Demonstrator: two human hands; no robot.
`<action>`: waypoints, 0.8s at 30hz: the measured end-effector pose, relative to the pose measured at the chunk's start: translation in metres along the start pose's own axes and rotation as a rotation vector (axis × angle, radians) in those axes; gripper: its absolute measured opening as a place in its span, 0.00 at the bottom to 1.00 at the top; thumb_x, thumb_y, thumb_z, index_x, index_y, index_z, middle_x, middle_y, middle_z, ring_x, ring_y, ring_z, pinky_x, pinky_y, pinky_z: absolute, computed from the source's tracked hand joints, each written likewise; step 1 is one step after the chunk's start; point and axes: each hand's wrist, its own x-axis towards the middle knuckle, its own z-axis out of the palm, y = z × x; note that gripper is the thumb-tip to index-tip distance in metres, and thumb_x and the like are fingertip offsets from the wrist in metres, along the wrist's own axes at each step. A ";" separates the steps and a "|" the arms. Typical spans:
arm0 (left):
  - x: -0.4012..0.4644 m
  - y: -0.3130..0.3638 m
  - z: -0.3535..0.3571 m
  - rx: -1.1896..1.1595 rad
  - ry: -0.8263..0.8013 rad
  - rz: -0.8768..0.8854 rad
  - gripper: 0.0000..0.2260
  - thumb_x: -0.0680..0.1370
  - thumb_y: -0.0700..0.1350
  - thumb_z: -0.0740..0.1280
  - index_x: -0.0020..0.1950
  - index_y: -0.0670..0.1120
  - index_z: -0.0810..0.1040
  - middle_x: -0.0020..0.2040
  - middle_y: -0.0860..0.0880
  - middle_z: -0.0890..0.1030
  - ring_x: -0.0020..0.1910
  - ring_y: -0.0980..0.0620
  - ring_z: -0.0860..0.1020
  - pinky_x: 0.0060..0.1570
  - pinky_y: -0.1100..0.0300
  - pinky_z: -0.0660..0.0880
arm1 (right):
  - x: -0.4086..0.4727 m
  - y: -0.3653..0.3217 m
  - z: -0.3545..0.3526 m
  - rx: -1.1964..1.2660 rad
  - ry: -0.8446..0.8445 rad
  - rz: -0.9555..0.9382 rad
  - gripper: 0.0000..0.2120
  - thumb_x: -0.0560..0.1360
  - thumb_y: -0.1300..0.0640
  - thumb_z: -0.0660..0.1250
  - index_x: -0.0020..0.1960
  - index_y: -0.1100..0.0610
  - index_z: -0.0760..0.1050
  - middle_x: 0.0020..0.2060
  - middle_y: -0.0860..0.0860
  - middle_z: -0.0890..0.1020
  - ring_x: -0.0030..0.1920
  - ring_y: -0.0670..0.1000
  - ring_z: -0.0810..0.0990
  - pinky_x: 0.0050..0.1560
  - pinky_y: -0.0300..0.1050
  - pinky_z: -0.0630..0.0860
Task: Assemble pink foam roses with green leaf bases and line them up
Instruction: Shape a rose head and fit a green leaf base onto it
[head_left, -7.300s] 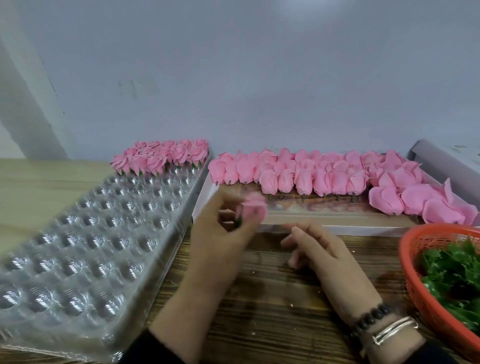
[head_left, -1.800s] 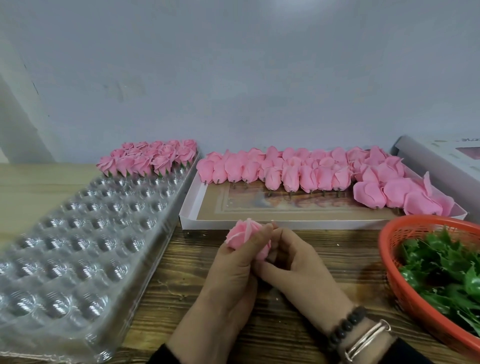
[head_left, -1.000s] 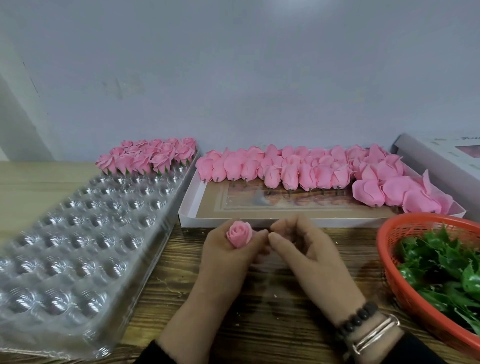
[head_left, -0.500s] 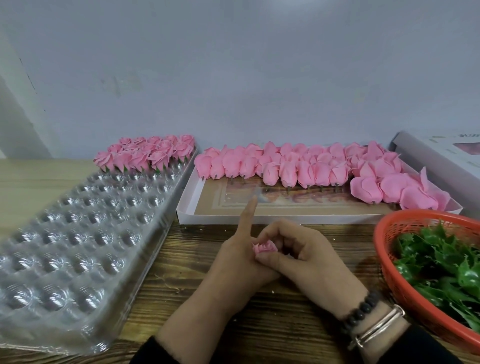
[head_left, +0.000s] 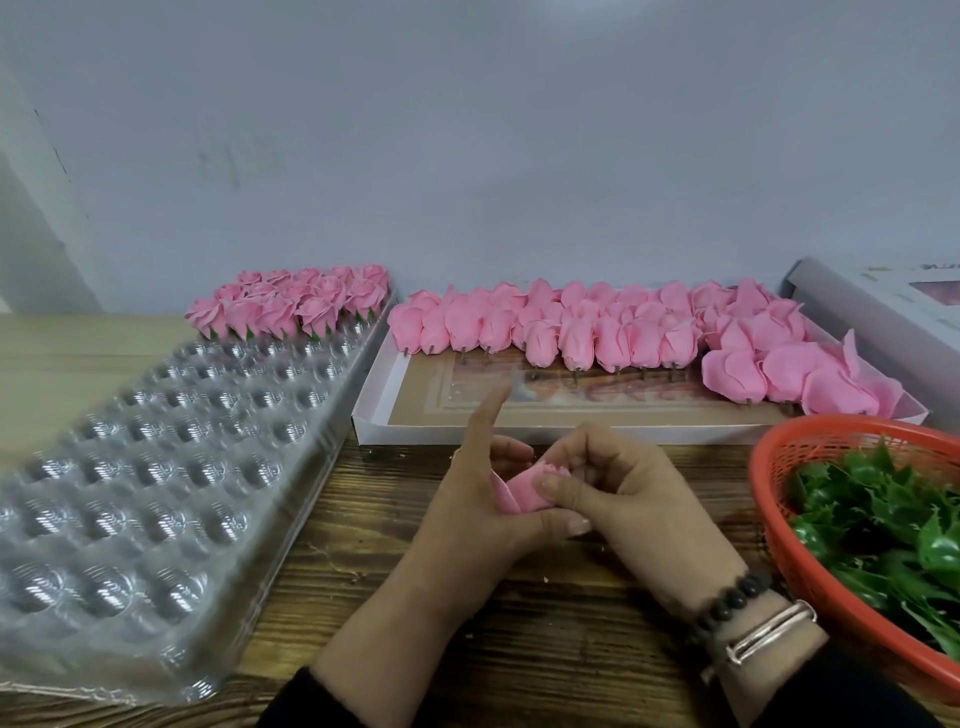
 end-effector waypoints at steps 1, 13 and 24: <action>0.000 -0.001 0.000 -0.003 -0.013 0.006 0.49 0.57 0.47 0.78 0.72 0.62 0.56 0.54 0.45 0.74 0.55 0.53 0.76 0.59 0.57 0.73 | 0.000 -0.002 -0.001 0.002 -0.038 0.013 0.04 0.69 0.68 0.70 0.39 0.61 0.78 0.29 0.52 0.75 0.30 0.44 0.70 0.31 0.32 0.68; -0.002 0.005 0.007 -0.297 0.000 -0.038 0.38 0.56 0.80 0.56 0.64 0.71 0.61 0.55 0.55 0.78 0.44 0.59 0.79 0.41 0.66 0.75 | -0.004 -0.001 0.010 -0.128 -0.205 -0.015 0.04 0.71 0.63 0.70 0.41 0.56 0.78 0.35 0.55 0.81 0.37 0.54 0.78 0.43 0.46 0.76; 0.001 0.010 0.003 -0.403 0.105 -0.177 0.36 0.61 0.70 0.48 0.68 0.63 0.64 0.56 0.45 0.79 0.52 0.50 0.80 0.40 0.65 0.79 | -0.006 -0.002 0.017 -0.156 -0.222 -0.013 0.05 0.71 0.61 0.71 0.40 0.53 0.76 0.33 0.49 0.78 0.34 0.45 0.74 0.37 0.36 0.72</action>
